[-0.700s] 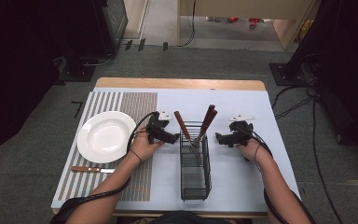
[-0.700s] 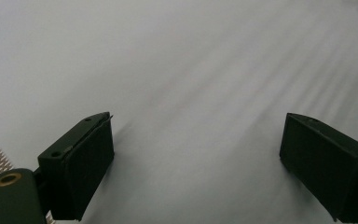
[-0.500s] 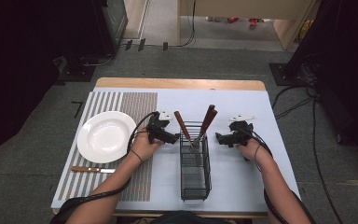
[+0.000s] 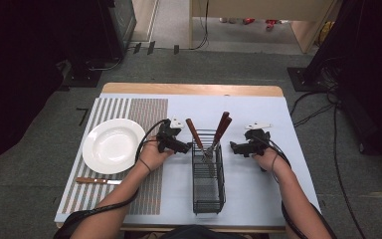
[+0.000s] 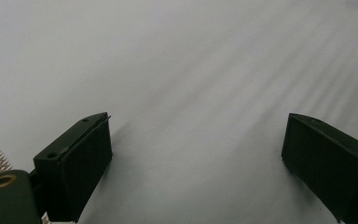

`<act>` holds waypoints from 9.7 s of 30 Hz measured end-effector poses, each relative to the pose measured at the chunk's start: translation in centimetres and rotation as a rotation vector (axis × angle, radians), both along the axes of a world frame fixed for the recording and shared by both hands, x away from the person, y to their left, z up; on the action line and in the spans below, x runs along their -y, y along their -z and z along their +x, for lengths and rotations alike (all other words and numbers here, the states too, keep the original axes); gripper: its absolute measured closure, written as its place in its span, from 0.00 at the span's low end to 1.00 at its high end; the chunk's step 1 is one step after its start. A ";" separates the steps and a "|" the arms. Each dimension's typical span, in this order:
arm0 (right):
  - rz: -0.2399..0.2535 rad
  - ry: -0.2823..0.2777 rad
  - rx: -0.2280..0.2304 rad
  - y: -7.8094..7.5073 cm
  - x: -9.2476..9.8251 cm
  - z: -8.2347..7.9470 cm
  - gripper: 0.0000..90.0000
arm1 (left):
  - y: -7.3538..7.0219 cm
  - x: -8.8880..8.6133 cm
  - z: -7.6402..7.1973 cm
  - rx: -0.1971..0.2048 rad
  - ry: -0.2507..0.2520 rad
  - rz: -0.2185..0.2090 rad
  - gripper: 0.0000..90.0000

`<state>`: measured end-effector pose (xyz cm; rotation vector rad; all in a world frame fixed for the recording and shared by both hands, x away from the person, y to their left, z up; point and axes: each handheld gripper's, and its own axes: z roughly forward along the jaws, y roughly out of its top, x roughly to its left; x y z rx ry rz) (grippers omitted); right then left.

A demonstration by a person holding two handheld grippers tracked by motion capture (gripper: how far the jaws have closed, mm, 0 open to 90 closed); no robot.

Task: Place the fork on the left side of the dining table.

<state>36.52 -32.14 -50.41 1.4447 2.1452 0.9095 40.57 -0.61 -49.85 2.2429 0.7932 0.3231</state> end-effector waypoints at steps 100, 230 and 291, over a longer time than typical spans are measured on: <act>-0.002 0.000 -0.001 0.0 0.0 0.0 0.00 | -11.3 -3.8 -0.1 -0.205 0.105 -0.132 0.44; 0.000 0.000 0.002 0.0 0.0 0.0 0.00 | -25.3 -6.2 -2.5 -0.123 0.250 -0.431 0.92; 0.004 0.000 0.005 0.0 0.0 0.0 0.00 | -19.9 -16.4 6.1 -0.027 -0.217 -0.378 0.92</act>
